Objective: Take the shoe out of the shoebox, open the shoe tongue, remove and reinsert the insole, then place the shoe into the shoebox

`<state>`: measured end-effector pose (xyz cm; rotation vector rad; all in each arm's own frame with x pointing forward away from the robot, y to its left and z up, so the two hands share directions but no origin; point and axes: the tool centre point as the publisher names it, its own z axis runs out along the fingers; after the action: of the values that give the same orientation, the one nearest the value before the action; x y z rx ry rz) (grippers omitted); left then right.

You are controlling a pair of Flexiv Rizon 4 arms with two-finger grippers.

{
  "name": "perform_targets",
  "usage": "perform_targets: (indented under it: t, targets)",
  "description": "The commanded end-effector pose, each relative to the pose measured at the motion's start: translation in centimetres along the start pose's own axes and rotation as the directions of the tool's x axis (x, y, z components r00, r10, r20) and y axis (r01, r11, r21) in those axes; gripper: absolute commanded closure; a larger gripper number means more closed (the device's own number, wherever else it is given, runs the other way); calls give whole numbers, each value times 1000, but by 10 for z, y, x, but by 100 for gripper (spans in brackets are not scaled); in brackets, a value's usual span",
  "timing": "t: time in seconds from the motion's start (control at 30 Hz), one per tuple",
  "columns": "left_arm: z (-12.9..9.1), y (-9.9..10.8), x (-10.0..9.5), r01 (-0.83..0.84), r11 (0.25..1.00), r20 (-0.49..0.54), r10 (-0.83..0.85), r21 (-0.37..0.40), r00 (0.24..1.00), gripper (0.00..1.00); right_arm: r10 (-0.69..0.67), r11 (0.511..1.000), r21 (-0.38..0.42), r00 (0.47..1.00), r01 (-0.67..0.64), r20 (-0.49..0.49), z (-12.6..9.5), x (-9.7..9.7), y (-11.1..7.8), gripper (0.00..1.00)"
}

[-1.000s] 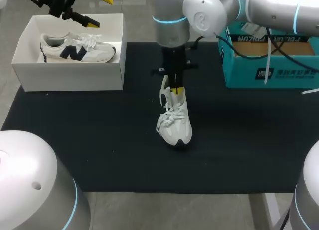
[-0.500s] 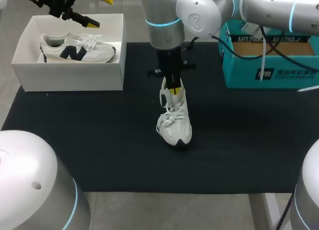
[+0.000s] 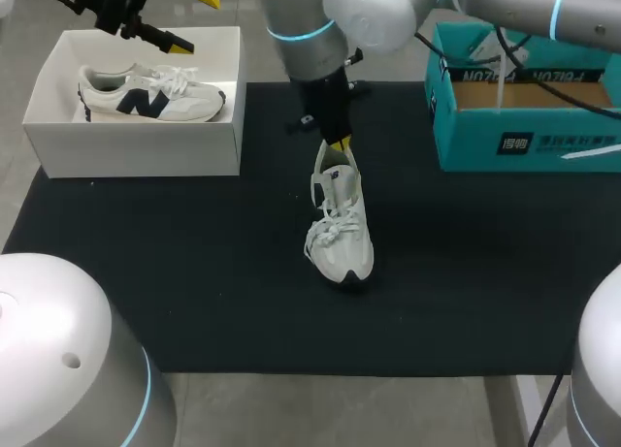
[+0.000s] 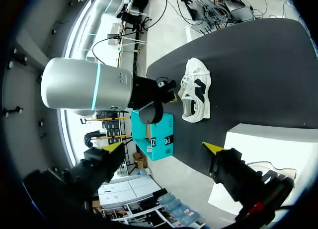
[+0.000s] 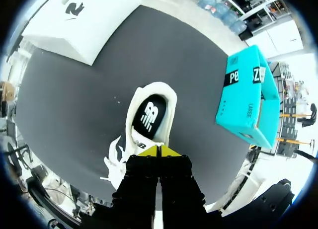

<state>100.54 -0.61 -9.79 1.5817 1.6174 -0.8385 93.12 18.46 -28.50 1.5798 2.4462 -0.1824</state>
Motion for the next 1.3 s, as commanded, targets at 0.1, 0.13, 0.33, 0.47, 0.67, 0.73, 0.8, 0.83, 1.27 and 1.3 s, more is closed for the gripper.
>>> perform_targets:
  t: [0.1, 0.13, 0.33, 0.47, 0.67, 0.73, 0.8, 0.83, 1.27, 1.3]
  targets:
    - [0, 1, 0, -1, 1000, -3, 1, 1, 1000, 0, -373, 907, -185, 926, 378, 60, -2, 8, 13, 100]
    - [0, 1, 0, -1, 1000, -3, 1, 1, 1000, 0, -391, 895, -209, 919, 393, 54, -2, 9, 13, 100]
    - [0, 1, 0, -1, 1000, -3, 1, 1, 1000, 0, -475, 839, -275, 879, 469, 50, -3, 11, 12, 100]
    - [0, 1, 0, -1, 1000, -3, 1, 1, 1000, 0, -465, 864, -199, 885, 462, 37, -3, 12, 11, 100]
    - [0, 1, 0, -1, 1000, -3, 1, 1, 1000, 0, -465, 864, -199, 885, 462, 37, -3, 12, 11, 100]
    - [0, 1, 0, -1, 1000, -3, 1, 1, 1000, 0, -465, 864, -199, 885, 462, 37, -3, 12, 11, 100]
    - [0, 1, 0, -1, 1000, -3, 1, 1, 1000, 0, -467, 863, -208, 884, 460, 13, 4, 10, 10, 100]
    - [0, 1, 0, -1, 1000, -3, 1, 1, 1000, 0, -461, 862, -239, 888, 448, 3, 9, 6, 8, 100]
    - [0, 1, 0, -1, 1000, -3, 1, 1, 1000, 0, -623, 744, -329, 782, 581, -29, 32, -38, 29, 14]
    - [0, 1, 0, -1, 1000, -3, 1, 1, 1000, 0, -631, 739, -320, 775, 593, -20, 30, -39, 32, 9]
